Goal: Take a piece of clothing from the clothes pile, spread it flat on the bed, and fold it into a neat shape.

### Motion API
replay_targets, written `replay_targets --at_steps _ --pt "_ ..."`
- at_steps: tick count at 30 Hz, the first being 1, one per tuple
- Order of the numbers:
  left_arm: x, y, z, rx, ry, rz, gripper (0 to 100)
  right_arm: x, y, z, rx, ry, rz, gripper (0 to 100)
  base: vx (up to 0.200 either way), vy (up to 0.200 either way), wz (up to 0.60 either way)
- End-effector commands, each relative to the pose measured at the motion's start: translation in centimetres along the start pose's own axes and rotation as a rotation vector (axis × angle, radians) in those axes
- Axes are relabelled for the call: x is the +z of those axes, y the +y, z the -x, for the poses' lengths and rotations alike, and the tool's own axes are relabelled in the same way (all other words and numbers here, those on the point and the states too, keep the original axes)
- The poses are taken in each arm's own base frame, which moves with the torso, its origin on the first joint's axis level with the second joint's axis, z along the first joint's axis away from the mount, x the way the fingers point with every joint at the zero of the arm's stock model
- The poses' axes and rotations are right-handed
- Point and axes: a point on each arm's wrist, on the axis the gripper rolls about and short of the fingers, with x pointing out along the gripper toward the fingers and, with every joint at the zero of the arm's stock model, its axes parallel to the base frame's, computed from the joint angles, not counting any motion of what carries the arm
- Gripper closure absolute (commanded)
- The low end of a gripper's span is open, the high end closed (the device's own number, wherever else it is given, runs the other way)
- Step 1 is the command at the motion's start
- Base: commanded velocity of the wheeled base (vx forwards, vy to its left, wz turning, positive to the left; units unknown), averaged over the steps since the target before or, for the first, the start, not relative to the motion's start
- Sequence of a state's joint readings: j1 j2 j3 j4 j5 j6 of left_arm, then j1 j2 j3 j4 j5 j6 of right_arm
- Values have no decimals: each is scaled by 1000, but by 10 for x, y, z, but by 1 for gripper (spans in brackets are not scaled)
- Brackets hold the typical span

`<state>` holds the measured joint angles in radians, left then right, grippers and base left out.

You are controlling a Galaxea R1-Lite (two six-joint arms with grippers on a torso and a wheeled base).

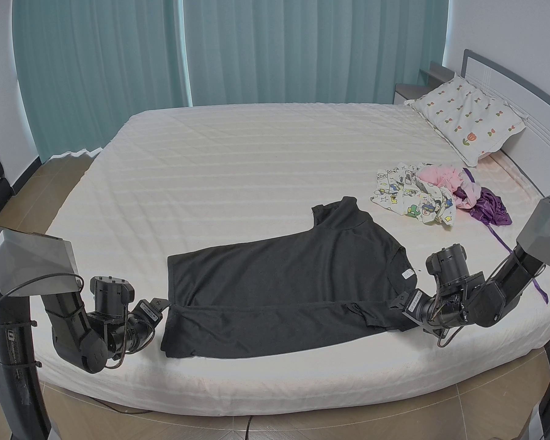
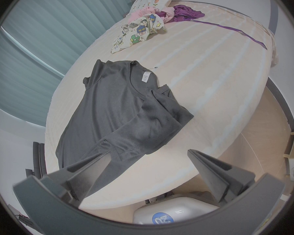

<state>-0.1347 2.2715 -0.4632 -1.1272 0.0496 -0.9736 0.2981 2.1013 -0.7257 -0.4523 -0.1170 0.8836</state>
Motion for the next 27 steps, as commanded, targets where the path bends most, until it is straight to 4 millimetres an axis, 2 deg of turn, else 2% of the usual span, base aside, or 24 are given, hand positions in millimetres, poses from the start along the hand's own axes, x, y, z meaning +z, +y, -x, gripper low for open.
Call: replay_targets --at_steps 1,7,11,15,16,20,21,23,27 --pt "0 0 0 0 1 0 0 4 -2 6 9 -14 -11 0 0 0 0" --pt "0 0 0 0 1 0 0 23 -6 -9 42 -89 -52 0 0 0 0" --pt "0 0 0 0 0 1 0 35 -5 2 71 -119 -70 0 0 0 0" --pt "0 0 0 -1 -1 1 0 39 -3 3 87 -131 -75 0 0 0 0" --pt "0 0 0 -2 0 0 0 36 0 -12 79 -111 -73 0 0 0 0" --pt "0 0 0 0 0 1 0 26 0 -35 54 -72 -60 0 0 0 0" --pt "0 0 0 0 0 1 0 26 0 -35 54 -72 -60 0 0 0 0" --pt "0 0 0 0 0 1 0 25 1 -52 44 -62 -61 0 0 0 0" --pt "0 1 0 2 1 0 0 30 8 -58 76 -82 -98 0 0 0 0"
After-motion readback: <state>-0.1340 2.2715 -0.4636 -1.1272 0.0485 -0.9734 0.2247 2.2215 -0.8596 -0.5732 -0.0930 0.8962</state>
